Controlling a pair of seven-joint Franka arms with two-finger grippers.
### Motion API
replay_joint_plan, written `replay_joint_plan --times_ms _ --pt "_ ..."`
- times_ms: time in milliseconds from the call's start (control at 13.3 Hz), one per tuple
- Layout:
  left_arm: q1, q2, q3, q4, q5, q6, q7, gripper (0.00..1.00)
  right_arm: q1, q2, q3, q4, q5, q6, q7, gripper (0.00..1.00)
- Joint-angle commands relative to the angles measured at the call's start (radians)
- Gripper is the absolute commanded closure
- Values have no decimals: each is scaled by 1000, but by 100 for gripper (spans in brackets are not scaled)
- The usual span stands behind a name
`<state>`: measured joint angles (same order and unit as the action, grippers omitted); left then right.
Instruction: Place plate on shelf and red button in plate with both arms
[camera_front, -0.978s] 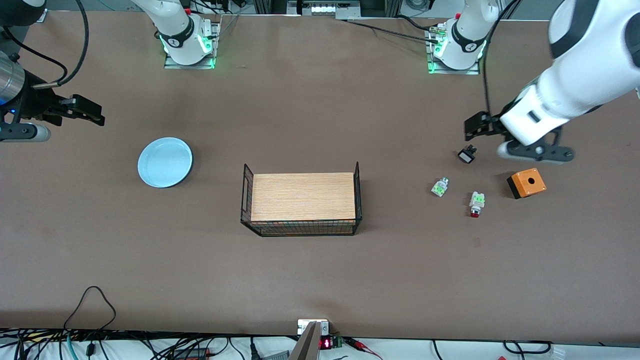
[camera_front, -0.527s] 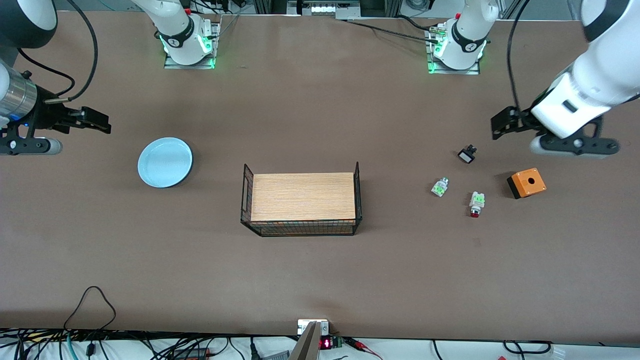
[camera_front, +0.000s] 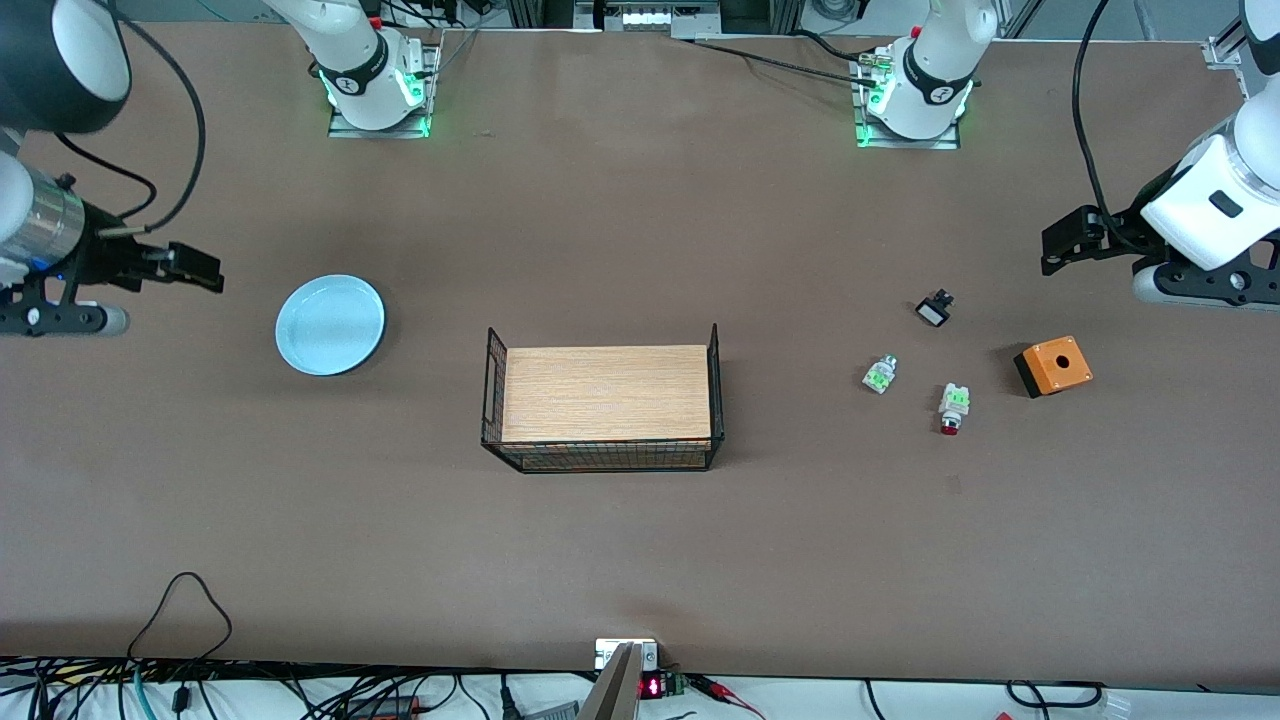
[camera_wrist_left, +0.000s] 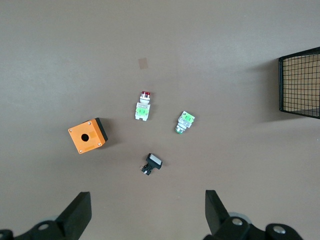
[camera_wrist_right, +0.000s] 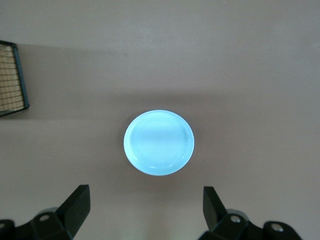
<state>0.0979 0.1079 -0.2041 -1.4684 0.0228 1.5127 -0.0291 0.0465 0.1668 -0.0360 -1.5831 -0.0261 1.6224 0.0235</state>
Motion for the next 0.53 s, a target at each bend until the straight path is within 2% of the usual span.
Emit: replay_joint_plan --times_ms 0,226,451 --pt "5 1 -6 16 3 -22 11 0 -17 39 1 -5 -53 46 3 0" --pt "5 1 -6 16 3 -23 11 0 -17 88 1 -9 -113 97 4 0" --pt "8 1 -5 10 8 -28 20 0 -25 138 1 -20 -115 129 4 0"
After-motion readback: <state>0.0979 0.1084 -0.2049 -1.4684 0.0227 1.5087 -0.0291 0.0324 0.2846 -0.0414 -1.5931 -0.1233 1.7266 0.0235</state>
